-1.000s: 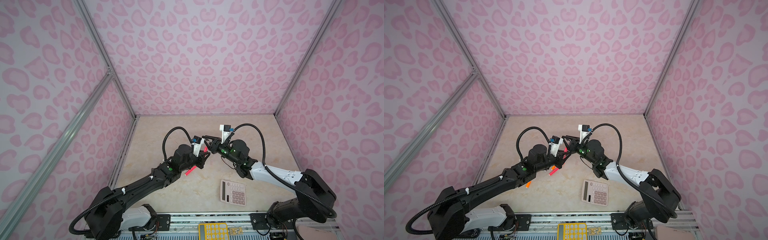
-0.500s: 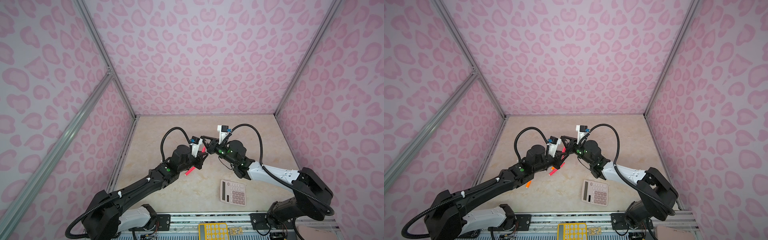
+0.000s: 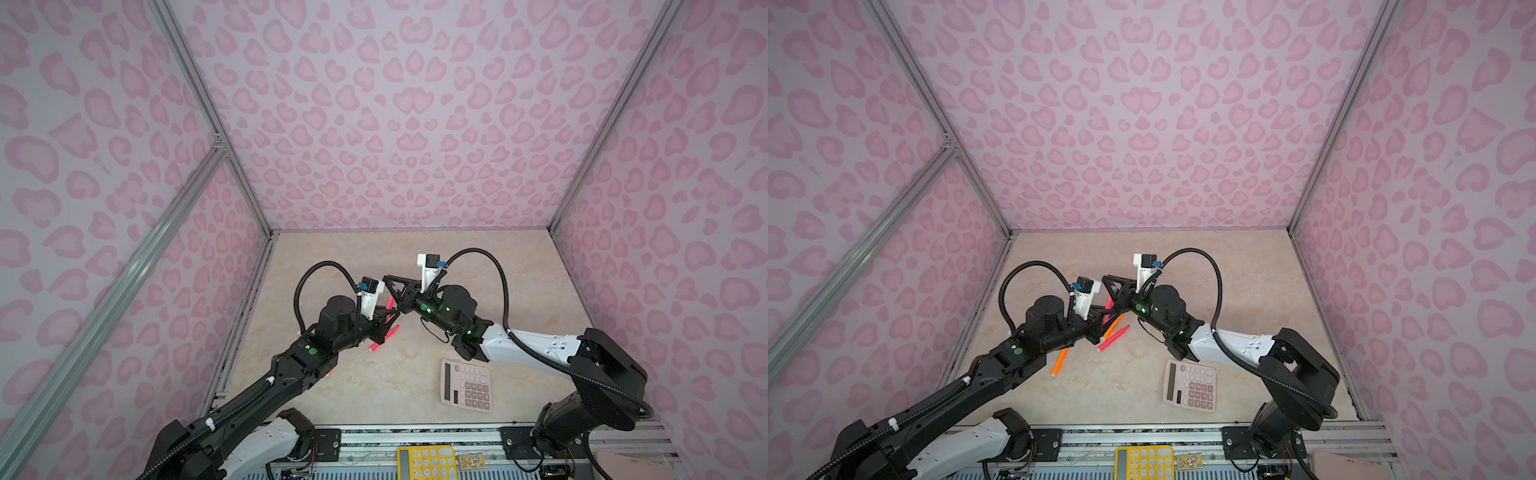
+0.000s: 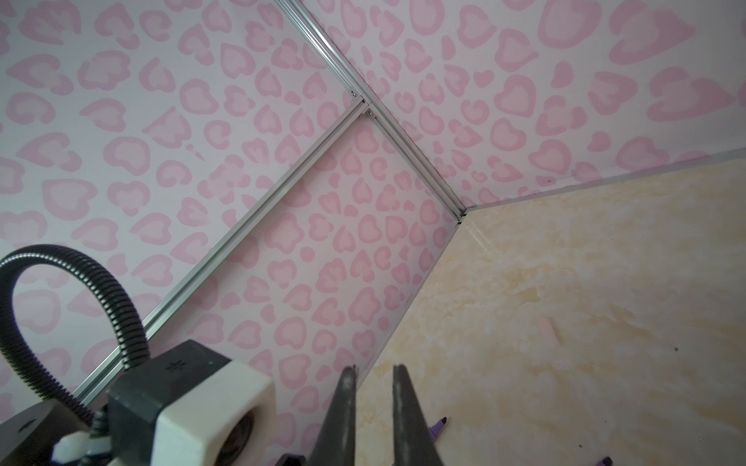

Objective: Insert the pens into the pen caps
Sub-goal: 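Press the cap down with the right gripper while the left gripper holds the highlighter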

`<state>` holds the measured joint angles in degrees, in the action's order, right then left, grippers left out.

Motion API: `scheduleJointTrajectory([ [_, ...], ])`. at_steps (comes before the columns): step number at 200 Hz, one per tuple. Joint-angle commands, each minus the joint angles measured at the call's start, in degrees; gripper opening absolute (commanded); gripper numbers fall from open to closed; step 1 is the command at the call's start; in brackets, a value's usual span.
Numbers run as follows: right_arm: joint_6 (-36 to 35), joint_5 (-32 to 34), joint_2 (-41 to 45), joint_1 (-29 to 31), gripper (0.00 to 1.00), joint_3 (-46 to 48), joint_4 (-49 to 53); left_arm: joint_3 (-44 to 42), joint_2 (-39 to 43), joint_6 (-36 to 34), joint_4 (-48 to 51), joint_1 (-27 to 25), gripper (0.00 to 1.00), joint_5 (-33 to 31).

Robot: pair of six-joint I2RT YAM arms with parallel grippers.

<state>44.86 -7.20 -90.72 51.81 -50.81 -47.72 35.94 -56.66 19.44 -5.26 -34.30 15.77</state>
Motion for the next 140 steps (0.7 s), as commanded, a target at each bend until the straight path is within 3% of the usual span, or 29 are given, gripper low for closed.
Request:
scheduleJointTrajectory([
  [1, -0.9, -3.5, -1.1, 2.2, 0.0, -0.5, 6.6, -0.8, 1.0, 7.1, -8.6, 4.1, 0.04, -10.1],
  [84, -2.5, 1.6, -3.8, 6.3, 0.0, -3.5, 11.9, 0.5, 2.9, 6.2, -6.0, 5.9, 0.04, -14.2],
  [140, -2.5, 3.9, -3.1, 8.4, 0.0, 0.5, 6.4, 1.2, 4.0, 11.4, -8.2, 12.1, 0.04, -2.3],
])
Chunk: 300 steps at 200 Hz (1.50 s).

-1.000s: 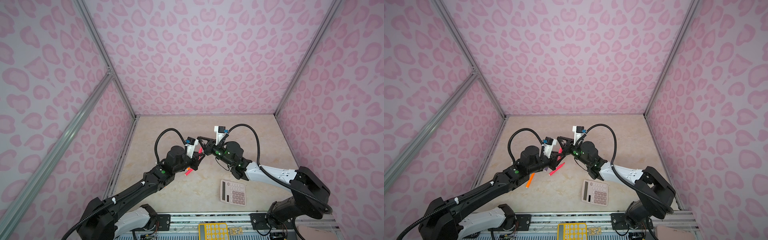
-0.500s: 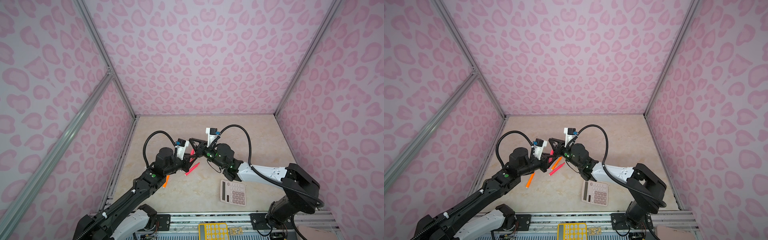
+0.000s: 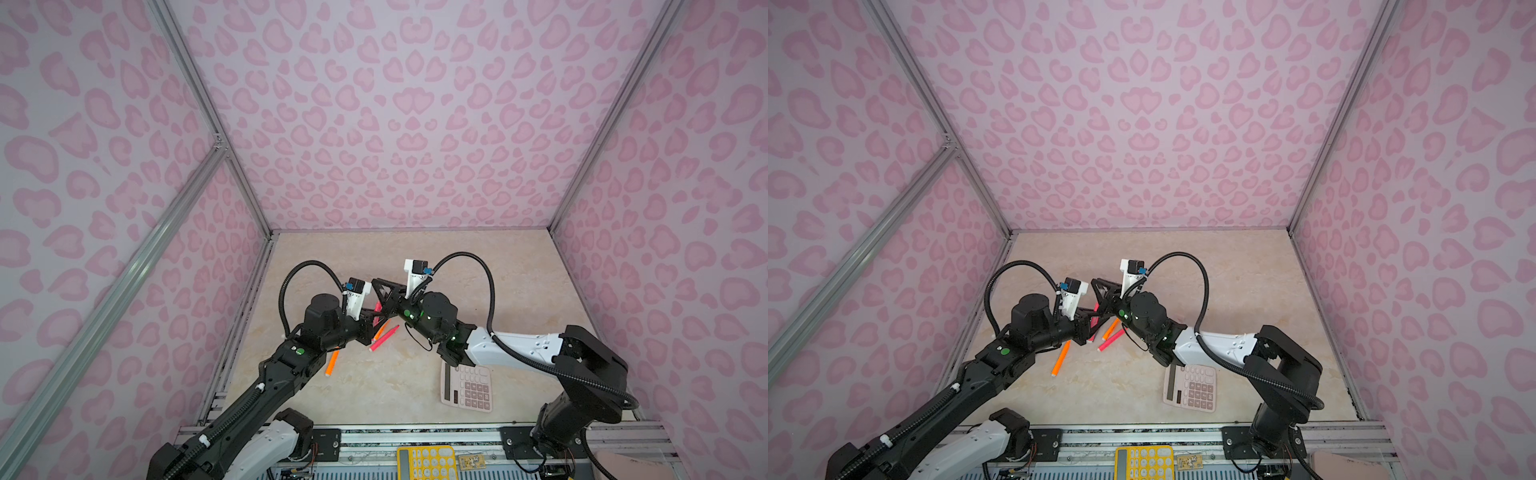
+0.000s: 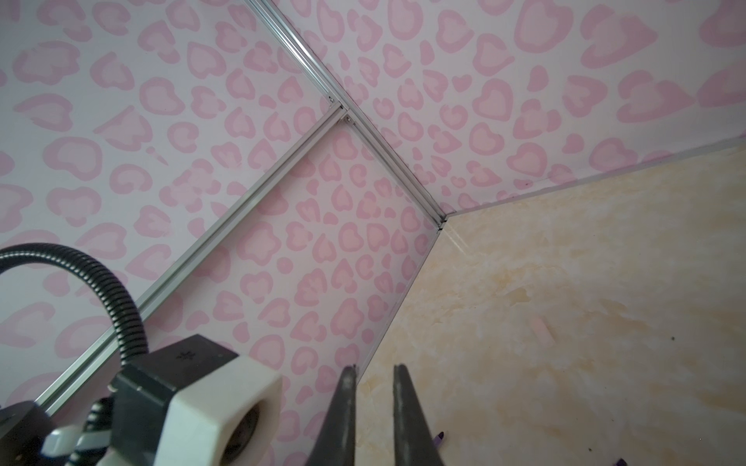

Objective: Insert the pens into the pen caps
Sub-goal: 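Press the cap down with the right gripper while the left gripper holds the highlighter, then open the right gripper and draw it back while the left gripper lowers the capped highlighter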

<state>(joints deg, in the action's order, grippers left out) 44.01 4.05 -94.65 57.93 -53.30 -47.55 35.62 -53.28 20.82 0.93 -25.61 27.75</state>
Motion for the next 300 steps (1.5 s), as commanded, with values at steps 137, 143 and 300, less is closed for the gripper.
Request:
scheduleJointTrajectory([
  [137, -7.9, -1.9, 10.6, 1.9, 0.61, 5.1, 13.2, 2.2, -1.5, 8.6, -7.3, 4.3, 0.04, -20.0],
  [143, -8.1, -1.5, 11.5, 1.1, 0.66, 5.6, 13.5, 2.2, -2.2, 8.7, -6.6, 4.3, 0.04, -21.3],
  [300, -7.4, -5.8, 8.4, -10.3, 0.76, 2.1, 19.4, 26.6, -44.1, 9.7, 25.1, 8.7, 0.04, -46.7],
])
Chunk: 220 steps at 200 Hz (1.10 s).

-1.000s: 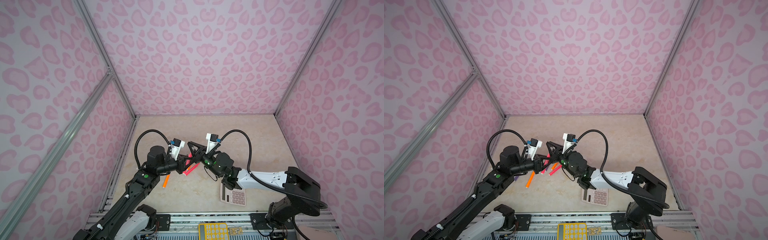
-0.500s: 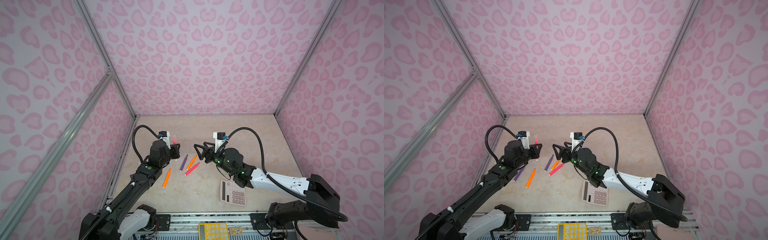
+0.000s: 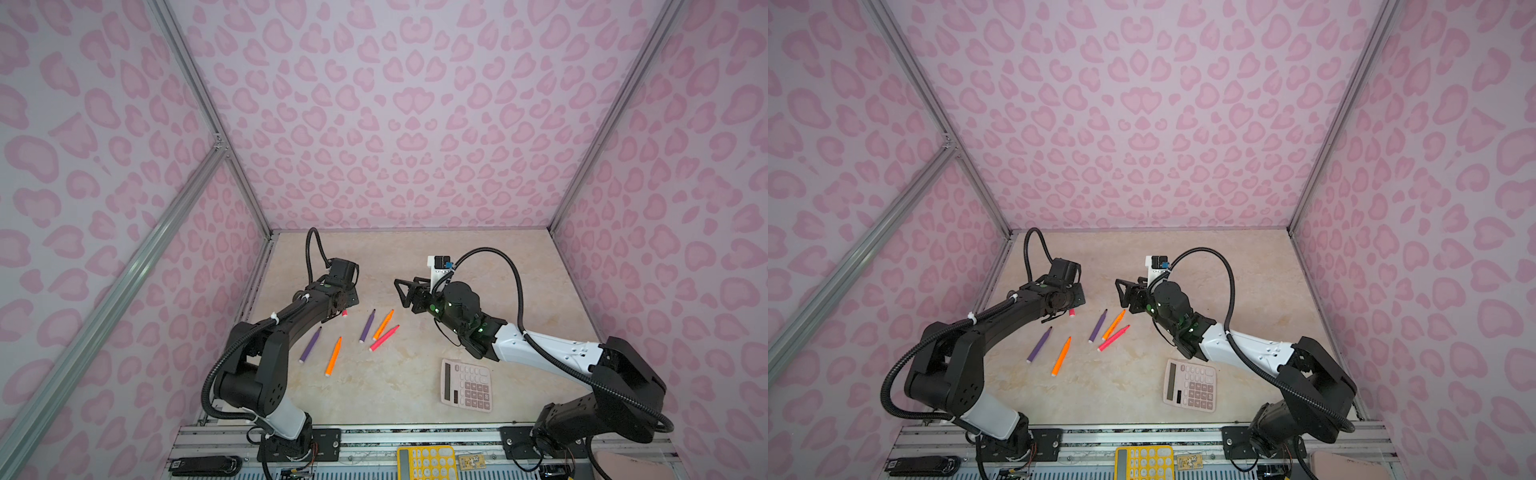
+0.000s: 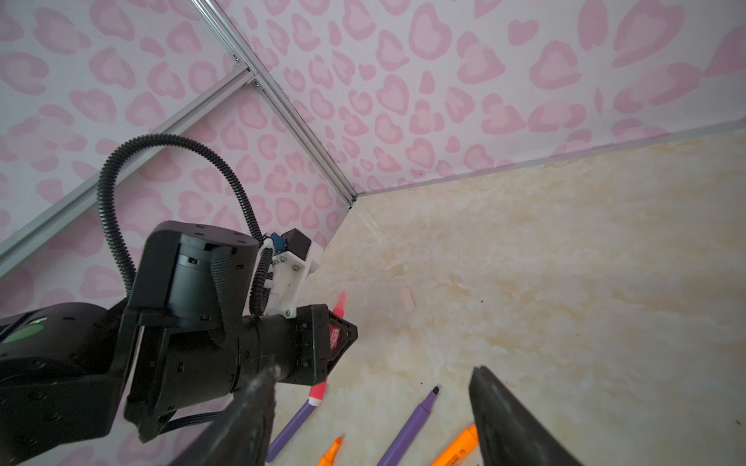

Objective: Insert the pens into the pen caps
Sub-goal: 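Open the right gripper and draw it back while the left gripper lowers the capped highlighter, then lower the capped pink highlighter toward the table with the left gripper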

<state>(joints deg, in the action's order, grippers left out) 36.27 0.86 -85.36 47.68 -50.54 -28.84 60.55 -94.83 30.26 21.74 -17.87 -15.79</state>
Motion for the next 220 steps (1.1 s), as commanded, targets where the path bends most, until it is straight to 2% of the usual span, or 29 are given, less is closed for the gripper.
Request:
scheduleJointTrajectory([
  [1, 0.4, -2.6, -0.9, 0.0, 0.76, -0.6, 0.6, 1.7, -2.7, 0.2, 4.3, 1.0, 0.04, -3.1],
  [49, 0.2, -3.5, -0.5, -0.1, 0.76, -1.5, 1.7, 4.8, -9.9, -0.4, 6.3, 5.2, 0.04, -2.3],
  [69, 0.2, -3.2, 0.1, -0.2, 0.76, -0.1, 0.1, 5.8, -12.7, 0.2, 6.7, 7.8, 0.03, 2.6],
  [125, 0.0, -2.0, 2.1, -0.3, 0.77, 1.7, -0.4, 6.6, -14.1, -0.3, 7.0, 8.7, 0.03, 4.8],
  [159, 0.5, -3.3, 1.9, -0.3, 0.77, 1.2, -0.2, 6.7, -14.2, -0.1, 7.2, 8.8, 0.18, 4.8],
  [220, 0.4, -3.2, 2.1, -0.3, 0.77, 1.6, -0.5, 6.3, -13.7, 0.2, 7.0, 8.9, 0.25, 4.5],
])
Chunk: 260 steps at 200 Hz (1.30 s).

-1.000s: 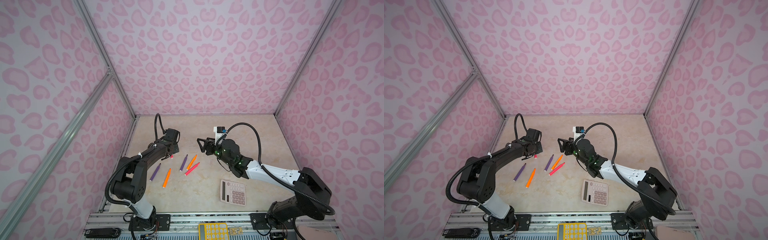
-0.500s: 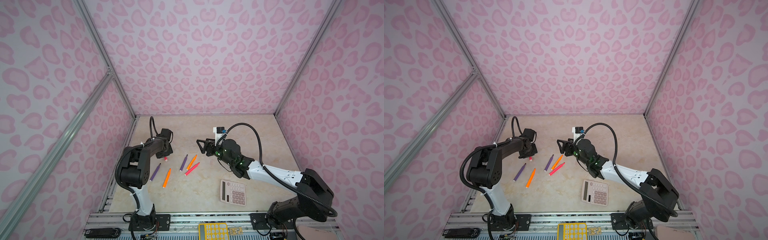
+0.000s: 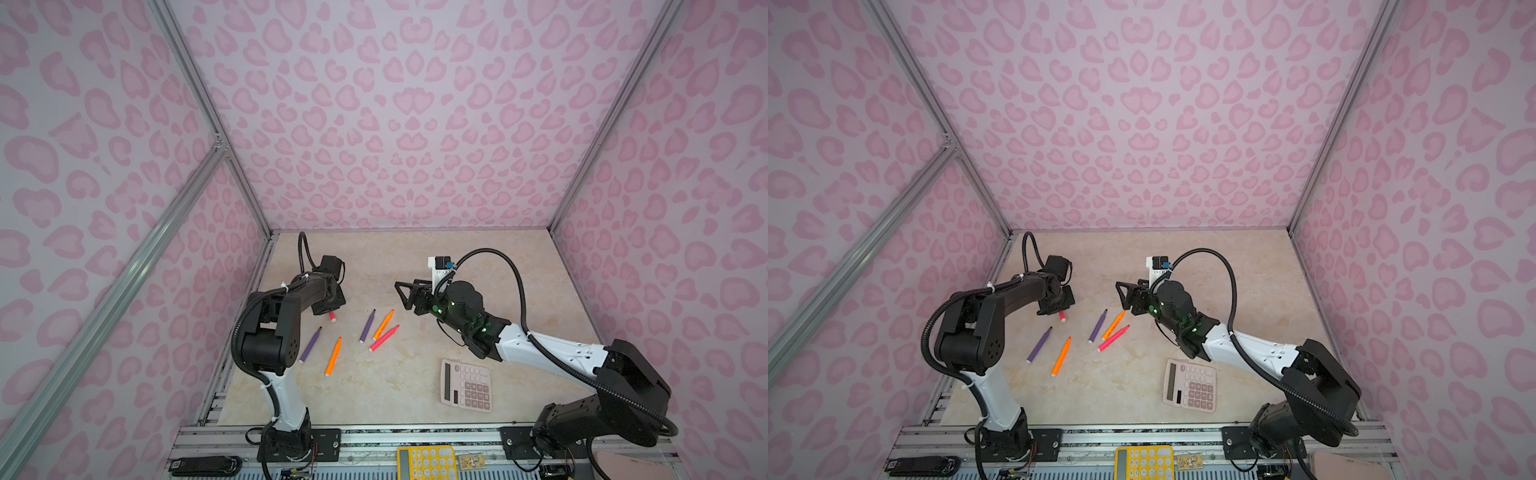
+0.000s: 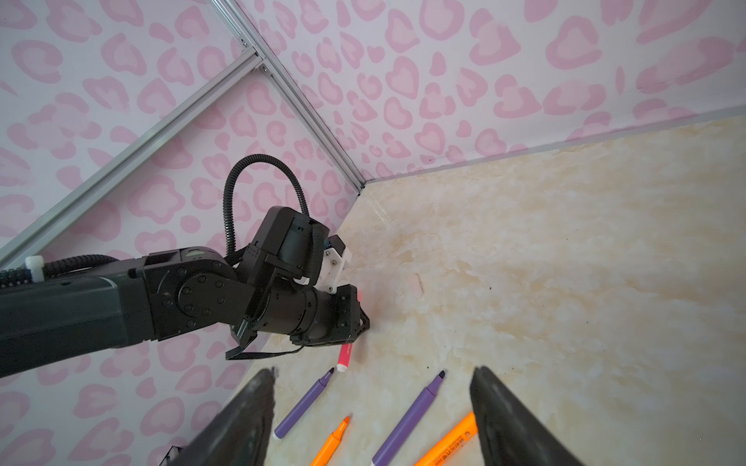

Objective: Insert the pens into the pen caps
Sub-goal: 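Lower the capped pink highlighter toward the table with the left gripper, then release the pink highlighter and move the left gripper over a purple marker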

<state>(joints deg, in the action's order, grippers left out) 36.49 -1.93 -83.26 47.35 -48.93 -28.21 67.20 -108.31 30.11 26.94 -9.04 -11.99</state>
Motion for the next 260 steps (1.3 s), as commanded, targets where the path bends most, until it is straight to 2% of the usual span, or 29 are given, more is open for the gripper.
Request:
scheduleJointTrajectory([
  [1, 0.1, -0.4, 0.0, 0.1, 0.77, 0.0, -1.1, -0.4, -0.2, 0.4, 1.9, 0.0, 0.25, 0.7],
  [36, 0.1, 0.3, 0.3, -0.2, 0.77, 1.0, -2.0, -0.7, 0.0, 0.4, 1.5, 0.0, 0.22, 0.8],
  [72, -0.1, 0.4, 1.0, -0.1, 0.77, 1.1, -1.5, -1.8, 2.0, 0.7, 0.5, -0.1, 0.23, 0.1],
  [119, -0.3, 0.5, 0.5, -0.1, 0.78, 0.6, -1.1, -5.1, 12.0, -0.2, -0.6, -3.3, 0.33, -6.2],
  [134, -0.5, 0.9, 0.1, -0.2, 0.78, 0.5, -1.0, -6.6, 15.5, -0.4, -1.6, -4.5, 0.34, -5.0],
  [178, -1.2, 1.4, -0.8, -0.3, 0.78, -0.6, -0.2, -12.5, 23.3, -1.2, -3.6, -12.0, 0.34, 5.6],
  [213, -0.9, 1.8, -1.6, -0.9, 0.78, -0.4, -0.3, -13.7, 22.5, -4.7, -4.7, -20.2, 0.34, 3.0],
  [244, -0.9, 1.3, -3.0, -1.6, 0.78, -1.4, 0.3, -14.3, 20.3, -6.5, -4.9, -22.9, 0.32, 4.8],
  [260, -0.9, 1.4, -3.7, -2.2, 0.78, -2.0, 1.0, -14.1, 18.7, -6.7, -4.8, -23.9, 0.33, 3.7],
])
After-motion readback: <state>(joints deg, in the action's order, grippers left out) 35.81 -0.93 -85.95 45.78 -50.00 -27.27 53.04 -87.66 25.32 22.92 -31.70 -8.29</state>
